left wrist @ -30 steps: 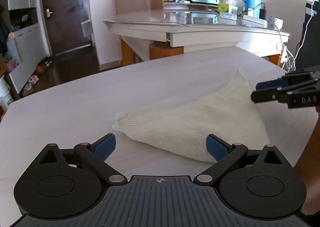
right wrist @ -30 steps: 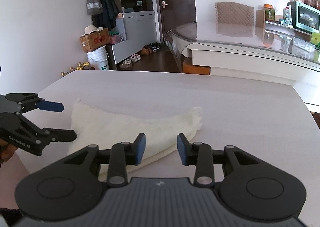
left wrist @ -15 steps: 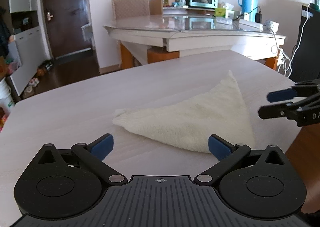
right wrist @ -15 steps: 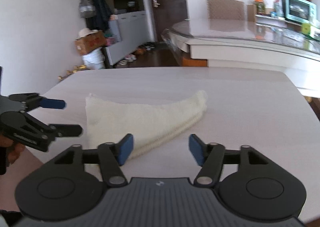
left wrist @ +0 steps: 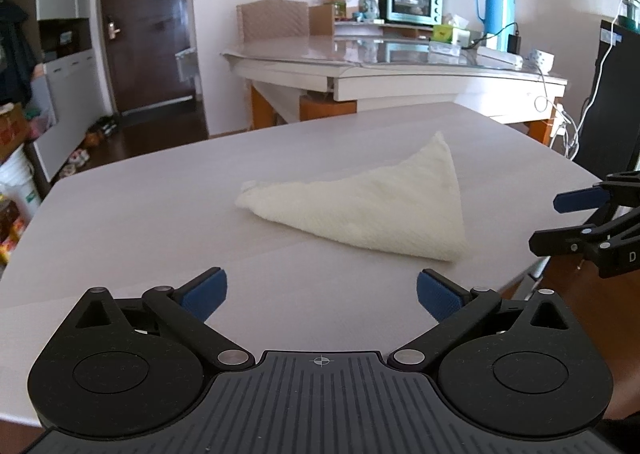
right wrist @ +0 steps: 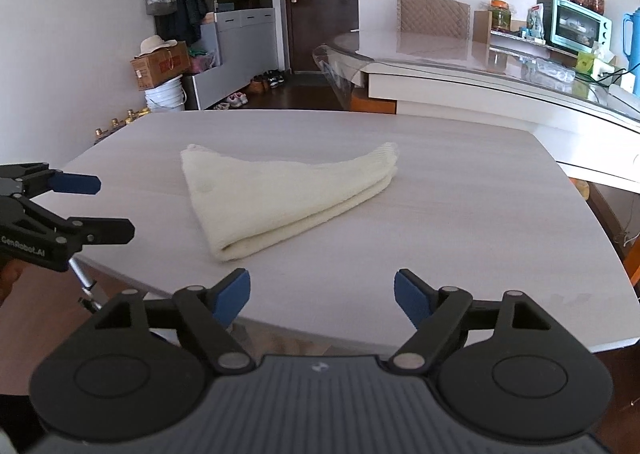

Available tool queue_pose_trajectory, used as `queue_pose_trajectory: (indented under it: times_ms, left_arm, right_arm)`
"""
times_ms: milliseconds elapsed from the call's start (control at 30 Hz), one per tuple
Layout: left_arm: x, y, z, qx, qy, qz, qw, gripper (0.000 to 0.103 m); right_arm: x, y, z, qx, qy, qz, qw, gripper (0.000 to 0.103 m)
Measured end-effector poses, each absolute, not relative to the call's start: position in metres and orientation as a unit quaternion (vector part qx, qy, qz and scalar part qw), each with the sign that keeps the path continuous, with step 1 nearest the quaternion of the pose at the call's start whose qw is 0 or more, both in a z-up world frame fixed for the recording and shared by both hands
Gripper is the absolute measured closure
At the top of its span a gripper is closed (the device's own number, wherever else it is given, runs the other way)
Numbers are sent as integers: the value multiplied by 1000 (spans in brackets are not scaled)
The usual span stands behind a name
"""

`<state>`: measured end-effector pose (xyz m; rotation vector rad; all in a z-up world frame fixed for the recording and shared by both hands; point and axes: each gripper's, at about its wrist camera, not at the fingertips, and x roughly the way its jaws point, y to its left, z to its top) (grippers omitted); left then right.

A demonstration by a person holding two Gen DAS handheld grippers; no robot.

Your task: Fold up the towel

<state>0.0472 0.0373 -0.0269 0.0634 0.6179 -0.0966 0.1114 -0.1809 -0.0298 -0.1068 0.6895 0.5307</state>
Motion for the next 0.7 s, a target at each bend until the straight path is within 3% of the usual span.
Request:
queue_pose_trajectory:
  times_ms: [700]
  left_arm:
    - [0,23,-9,31,275,-17,961,0]
  right_arm:
    - [77,-180,-11,-59,307,253,916,17]
